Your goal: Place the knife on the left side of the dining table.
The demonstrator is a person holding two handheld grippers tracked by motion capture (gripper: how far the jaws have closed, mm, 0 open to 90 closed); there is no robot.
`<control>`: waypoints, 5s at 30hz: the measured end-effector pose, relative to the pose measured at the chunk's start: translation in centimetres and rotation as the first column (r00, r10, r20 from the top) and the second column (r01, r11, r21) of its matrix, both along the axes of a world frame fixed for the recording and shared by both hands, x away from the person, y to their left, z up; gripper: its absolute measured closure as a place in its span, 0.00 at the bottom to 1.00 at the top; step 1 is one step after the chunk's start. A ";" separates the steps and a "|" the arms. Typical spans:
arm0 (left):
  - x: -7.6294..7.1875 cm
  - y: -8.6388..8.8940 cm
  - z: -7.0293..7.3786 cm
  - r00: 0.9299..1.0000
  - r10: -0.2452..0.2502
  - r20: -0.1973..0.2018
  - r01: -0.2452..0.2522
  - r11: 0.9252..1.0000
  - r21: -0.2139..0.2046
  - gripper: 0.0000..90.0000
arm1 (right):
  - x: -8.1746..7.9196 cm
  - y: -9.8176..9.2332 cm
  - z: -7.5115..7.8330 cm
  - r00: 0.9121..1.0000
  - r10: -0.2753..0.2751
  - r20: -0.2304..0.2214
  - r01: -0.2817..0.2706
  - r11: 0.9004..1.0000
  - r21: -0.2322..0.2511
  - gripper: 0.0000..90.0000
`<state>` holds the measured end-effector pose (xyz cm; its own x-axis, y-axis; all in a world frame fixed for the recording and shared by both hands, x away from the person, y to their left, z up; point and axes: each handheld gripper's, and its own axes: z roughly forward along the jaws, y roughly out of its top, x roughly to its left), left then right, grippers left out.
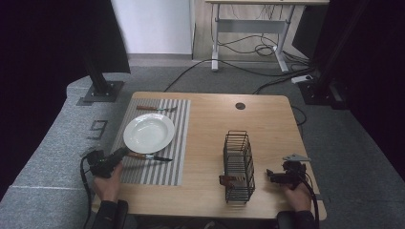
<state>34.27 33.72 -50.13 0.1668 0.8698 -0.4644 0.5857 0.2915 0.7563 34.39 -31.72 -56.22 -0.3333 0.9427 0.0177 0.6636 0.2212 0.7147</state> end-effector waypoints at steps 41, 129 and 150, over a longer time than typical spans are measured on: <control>1.3 0.2 -2.9 0.988 0.062 -0.141 -0.029 0.974 0.223 0.64 | 0.0 0.0 0.0 1.000 0.000 0.000 0.000 1.000 0.000 0.00; 0.2 -6.2 -0.5 0.923 -0.359 -0.137 0.376 0.772 0.512 0.00 | 0.0 0.0 0.0 1.000 -0.004 0.000 0.004 1.000 0.000 0.00; 0.0 -10.6 -4.1 0.842 -0.501 -0.199 0.528 0.692 0.493 0.00 | 0.0 0.0 0.0 1.000 -0.004 0.000 0.004 1.000 0.000 0.00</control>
<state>34.29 23.14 -54.20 0.6502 0.7597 0.0026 0.5643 -0.4853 0.6679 34.36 -31.68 -56.22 -0.3292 0.9441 0.0171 0.6642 0.2187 0.7148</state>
